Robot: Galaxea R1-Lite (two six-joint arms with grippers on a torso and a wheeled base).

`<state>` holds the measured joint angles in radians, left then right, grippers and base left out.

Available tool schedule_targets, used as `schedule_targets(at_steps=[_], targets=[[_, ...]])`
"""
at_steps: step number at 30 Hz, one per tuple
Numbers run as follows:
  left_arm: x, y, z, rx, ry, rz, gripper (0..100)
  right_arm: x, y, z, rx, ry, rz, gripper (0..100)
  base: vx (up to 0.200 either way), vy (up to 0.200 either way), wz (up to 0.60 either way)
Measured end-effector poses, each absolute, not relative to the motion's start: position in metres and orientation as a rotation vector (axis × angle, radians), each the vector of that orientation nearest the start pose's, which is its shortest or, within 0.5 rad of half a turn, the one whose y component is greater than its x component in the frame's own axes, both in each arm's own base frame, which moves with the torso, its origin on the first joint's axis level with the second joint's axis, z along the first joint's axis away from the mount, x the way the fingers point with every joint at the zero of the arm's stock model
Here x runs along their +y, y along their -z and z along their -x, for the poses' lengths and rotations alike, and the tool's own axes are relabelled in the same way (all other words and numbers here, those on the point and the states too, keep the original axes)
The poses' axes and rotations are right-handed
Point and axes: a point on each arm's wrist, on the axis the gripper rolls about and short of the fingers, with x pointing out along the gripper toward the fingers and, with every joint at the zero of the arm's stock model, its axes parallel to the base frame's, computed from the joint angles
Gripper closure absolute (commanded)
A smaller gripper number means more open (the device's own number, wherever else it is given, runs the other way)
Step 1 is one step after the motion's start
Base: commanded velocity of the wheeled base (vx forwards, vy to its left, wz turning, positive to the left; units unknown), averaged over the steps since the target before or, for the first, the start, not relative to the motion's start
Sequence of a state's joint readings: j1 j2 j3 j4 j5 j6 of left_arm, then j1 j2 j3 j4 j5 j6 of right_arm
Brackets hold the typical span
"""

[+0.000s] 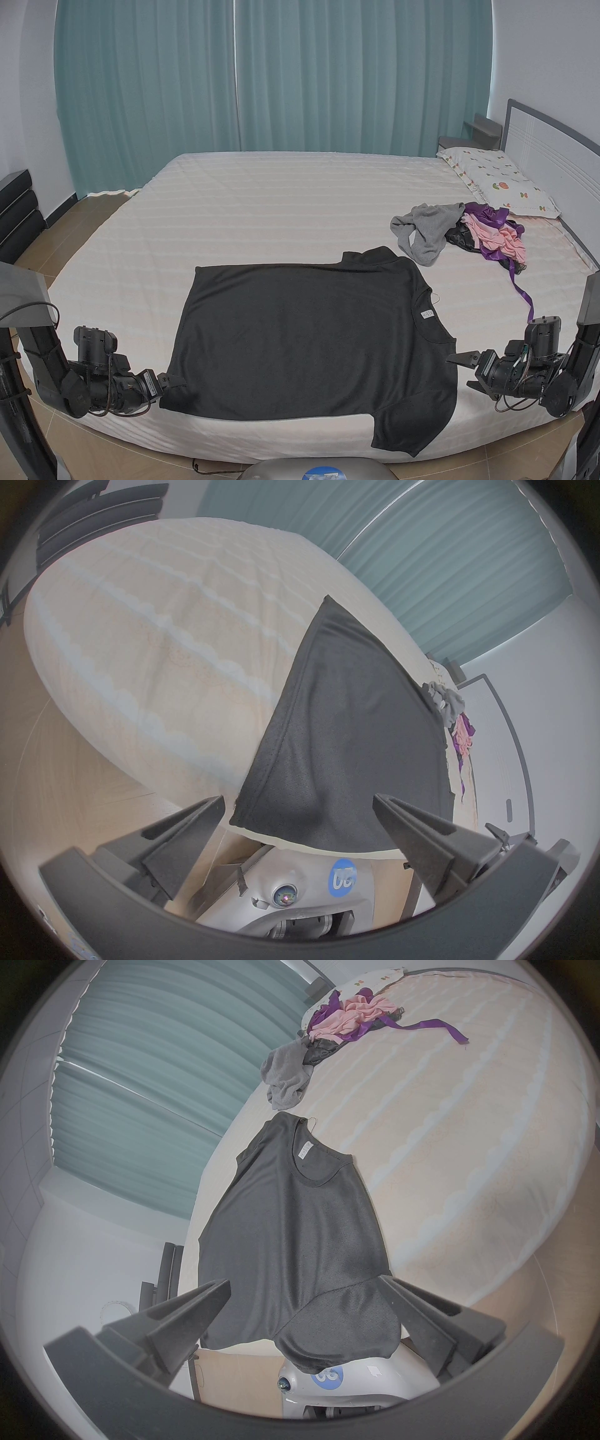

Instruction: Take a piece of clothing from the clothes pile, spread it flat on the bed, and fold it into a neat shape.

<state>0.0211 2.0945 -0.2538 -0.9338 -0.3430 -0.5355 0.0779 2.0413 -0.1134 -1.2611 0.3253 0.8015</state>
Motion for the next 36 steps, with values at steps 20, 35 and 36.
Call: schedule_targets(at_steps=[20,35,36], targets=[[-0.014,0.028,-0.252,0.93,0.018,0.586,0,0.025,-0.014,-0.224,0.768,-0.108,-0.842,0,0.0,0.0,0.0],[-0.017,0.031,-0.249,0.953,0.016,0.579,100,0.024,-0.011,-0.225,0.776,-0.103,-0.843,0,0.0,0.0,0.0],[-0.016,0.031,-0.248,0.957,0.013,0.58,100,0.024,-0.011,-0.225,0.776,-0.103,-0.843,0,0.0,0.0,0.0]])
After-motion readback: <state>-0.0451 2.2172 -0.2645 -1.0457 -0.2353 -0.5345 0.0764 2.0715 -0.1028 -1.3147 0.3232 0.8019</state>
